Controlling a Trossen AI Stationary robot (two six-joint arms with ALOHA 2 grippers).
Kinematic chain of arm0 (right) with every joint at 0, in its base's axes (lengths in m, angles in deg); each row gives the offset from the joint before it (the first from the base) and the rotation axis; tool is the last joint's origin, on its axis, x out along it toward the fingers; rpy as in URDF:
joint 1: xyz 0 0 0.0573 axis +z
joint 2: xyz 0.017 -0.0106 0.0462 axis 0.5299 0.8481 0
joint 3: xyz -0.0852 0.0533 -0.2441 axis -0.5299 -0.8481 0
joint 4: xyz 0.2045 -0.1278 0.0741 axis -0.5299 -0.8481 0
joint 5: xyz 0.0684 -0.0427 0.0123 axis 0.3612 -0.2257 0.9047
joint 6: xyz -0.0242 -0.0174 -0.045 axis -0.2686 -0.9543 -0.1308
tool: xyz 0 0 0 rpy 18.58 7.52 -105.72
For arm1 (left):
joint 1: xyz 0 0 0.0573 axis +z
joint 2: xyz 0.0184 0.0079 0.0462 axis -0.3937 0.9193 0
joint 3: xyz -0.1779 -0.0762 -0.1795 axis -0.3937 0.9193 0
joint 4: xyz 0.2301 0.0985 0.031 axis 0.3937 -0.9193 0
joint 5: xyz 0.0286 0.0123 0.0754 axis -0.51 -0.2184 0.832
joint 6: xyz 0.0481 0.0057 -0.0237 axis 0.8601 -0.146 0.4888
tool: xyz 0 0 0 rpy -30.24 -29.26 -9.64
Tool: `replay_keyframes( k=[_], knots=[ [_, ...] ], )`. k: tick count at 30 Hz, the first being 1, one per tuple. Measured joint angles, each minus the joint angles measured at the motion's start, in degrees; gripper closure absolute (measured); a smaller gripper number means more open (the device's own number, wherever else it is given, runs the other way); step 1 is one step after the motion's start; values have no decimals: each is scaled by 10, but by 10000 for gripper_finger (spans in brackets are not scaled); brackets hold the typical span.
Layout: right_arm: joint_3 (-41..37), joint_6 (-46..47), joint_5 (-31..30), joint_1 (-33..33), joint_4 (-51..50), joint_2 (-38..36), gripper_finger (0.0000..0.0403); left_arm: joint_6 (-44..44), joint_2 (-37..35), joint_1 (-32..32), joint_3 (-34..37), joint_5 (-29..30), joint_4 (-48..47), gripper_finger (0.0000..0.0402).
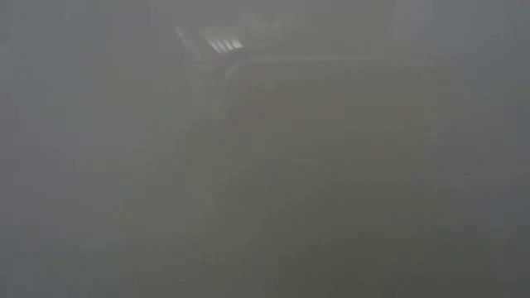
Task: Sort silverware by color (type)
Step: Put the black spoon into the black bin
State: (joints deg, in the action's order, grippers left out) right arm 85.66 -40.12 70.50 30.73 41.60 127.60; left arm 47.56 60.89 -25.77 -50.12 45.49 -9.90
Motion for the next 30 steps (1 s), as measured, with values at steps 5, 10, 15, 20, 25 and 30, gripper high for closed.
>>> replay_keyframes(
  k=[5, 10, 15, 20, 25, 30],
  knots=[
    [41, 1, 2, 1, 18, 114, 399, -45, 129, -13, -12, -19, 79, 387],
    [84, 21, 2, 1, 29, 211, 354, -69, 253, -39, -56, -13, 95, 387],
    [118, 34, 26, 1, 48, 293, 291, -72, 377, -69, -118, -1, 108, 387],
    [147, 34, 58, 2, 116, 360, 266, -57, 461, -77, -174, 24, 107, 387],
    [188, 33, 75, 2, 121, 414, 267, -53, 511, -76, -198, 42, 105, 386],
    [220, 43, 87, 2, 114, 463, 269, -57, 537, -71, -201, 55, 106, 386]
  ],
)
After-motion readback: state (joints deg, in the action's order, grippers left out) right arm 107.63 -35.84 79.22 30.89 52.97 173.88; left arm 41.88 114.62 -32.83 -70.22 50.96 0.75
